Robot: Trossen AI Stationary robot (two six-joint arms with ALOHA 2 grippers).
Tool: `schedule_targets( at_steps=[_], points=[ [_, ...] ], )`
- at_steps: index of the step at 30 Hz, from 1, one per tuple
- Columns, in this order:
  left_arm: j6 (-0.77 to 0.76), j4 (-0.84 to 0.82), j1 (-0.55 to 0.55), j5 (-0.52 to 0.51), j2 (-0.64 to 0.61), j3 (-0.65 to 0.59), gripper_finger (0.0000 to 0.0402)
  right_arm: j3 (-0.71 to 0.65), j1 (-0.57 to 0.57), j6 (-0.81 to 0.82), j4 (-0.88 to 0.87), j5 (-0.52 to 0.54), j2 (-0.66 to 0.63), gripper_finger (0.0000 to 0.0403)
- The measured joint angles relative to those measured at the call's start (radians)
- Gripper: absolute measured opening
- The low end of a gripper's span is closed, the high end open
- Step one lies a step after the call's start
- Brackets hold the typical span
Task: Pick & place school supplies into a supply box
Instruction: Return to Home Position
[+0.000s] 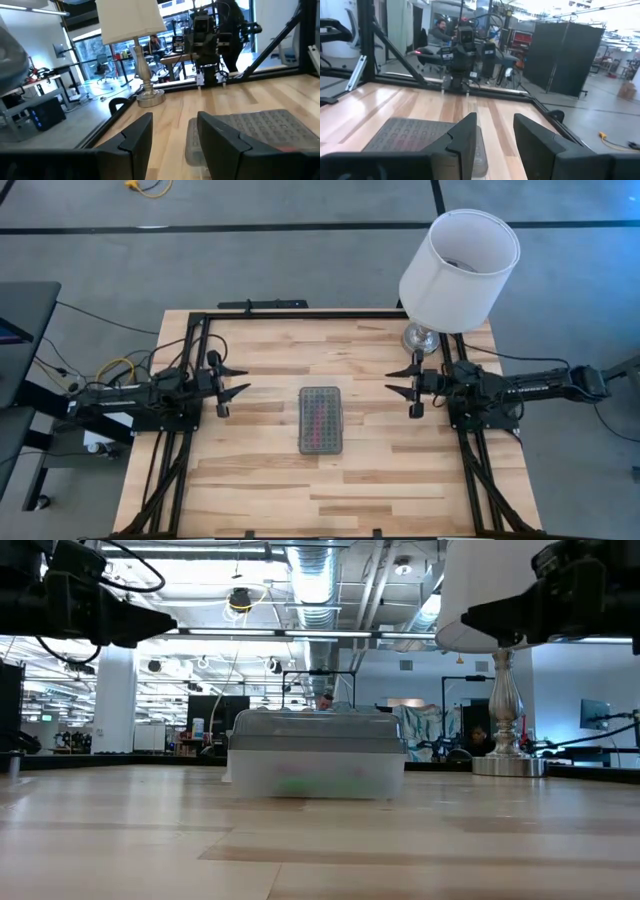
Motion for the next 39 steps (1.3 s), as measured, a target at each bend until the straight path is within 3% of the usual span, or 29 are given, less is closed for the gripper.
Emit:
schedule_targets(
  at_steps=[8, 15, 23, 33, 39],
  points=[
    [0.018, -0.040, -0.016, -0.014, 0.000, -0.001, 0.0151, -0.079, 0.020, -0.029, -0.008, 0.010, -0.129, 0.0127],
    [0.016, -0.054, -0.016, -0.013, 0.000, -0.001, 0.0151, -0.079, 0.021, -0.053, -0.160, 0.009, -0.342, 0.0127],
    [0.015, -0.058, -0.016, 0.014, 0.000, -0.002, 0.0151, -0.080, 0.035, -0.019, -0.451, 0.009, -0.596, 0.0127],
    [0.017, -0.059, -0.016, 0.017, 0.000, -0.003, 0.0151, -0.080, 0.119, -0.012, -0.527, 0.044, -0.595, 0.0127],
    [0.016, -0.073, -0.016, 0.085, 0.001, -0.003, 0.0151, -0.081, 0.123, 0.019, -0.524, 0.063, -0.567, 0.0127]
  ],
)
